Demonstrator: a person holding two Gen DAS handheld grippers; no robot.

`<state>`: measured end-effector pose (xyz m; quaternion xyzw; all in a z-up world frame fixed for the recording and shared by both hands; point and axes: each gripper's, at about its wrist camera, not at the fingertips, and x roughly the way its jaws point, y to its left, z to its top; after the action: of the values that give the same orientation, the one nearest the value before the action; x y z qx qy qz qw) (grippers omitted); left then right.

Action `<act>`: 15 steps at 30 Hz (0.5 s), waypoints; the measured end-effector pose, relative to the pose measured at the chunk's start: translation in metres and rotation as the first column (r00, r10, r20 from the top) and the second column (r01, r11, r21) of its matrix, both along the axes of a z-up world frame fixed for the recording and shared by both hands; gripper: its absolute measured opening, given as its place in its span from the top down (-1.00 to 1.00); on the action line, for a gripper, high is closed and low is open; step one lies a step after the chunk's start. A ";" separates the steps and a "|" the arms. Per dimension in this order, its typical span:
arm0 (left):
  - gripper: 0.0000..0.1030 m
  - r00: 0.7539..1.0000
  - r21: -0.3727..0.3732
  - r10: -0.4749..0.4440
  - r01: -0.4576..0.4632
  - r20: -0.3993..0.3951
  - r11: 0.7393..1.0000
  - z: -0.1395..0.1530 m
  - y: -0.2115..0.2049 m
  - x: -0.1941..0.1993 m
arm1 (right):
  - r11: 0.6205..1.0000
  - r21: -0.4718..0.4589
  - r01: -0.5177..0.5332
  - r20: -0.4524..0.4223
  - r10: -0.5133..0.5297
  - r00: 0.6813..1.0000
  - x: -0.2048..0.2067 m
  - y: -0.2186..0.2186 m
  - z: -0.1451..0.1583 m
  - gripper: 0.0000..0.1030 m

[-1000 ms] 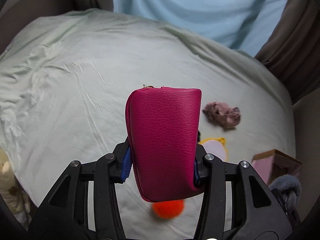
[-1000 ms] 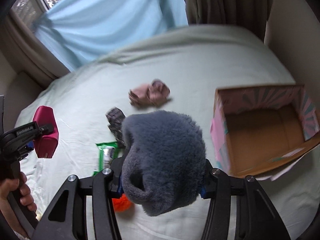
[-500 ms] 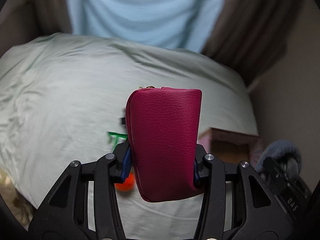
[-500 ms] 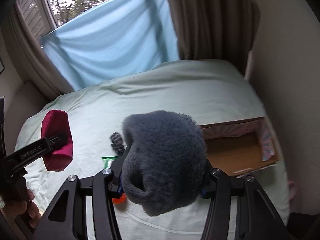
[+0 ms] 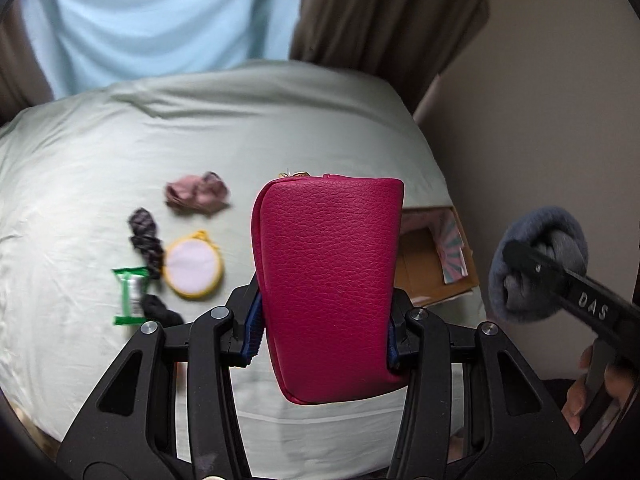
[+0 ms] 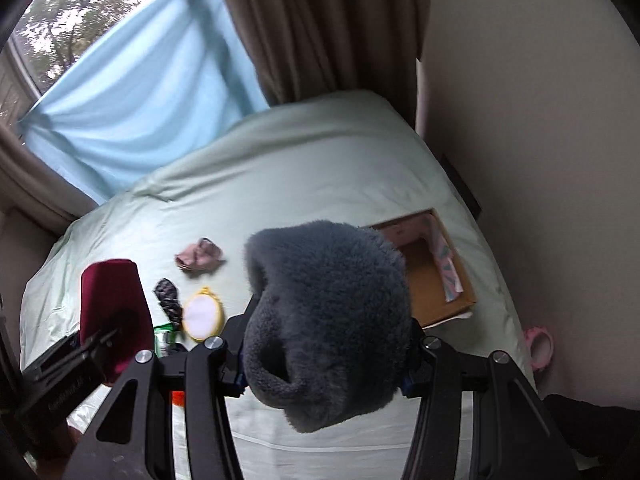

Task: Organize soft objects
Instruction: 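Lift the pink pouch and grey sock and carry both over the cardboard box, then lower the pouch and sock into the box and open both tools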

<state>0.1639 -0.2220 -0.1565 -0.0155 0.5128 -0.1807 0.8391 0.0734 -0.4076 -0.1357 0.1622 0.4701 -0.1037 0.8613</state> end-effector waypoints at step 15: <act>0.19 0.977 0.153 -0.032 0.065 -0.211 0.986 -0.136 -0.132 0.057 | 0.987 0.143 -0.067 -0.222 0.098 0.970 0.084 -0.113 -0.129 0.05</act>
<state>0.2211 -0.3542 -0.2929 0.0455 0.6105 -0.1570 0.7750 0.1575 -0.5210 -0.2650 0.1872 0.5784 -0.0539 0.7921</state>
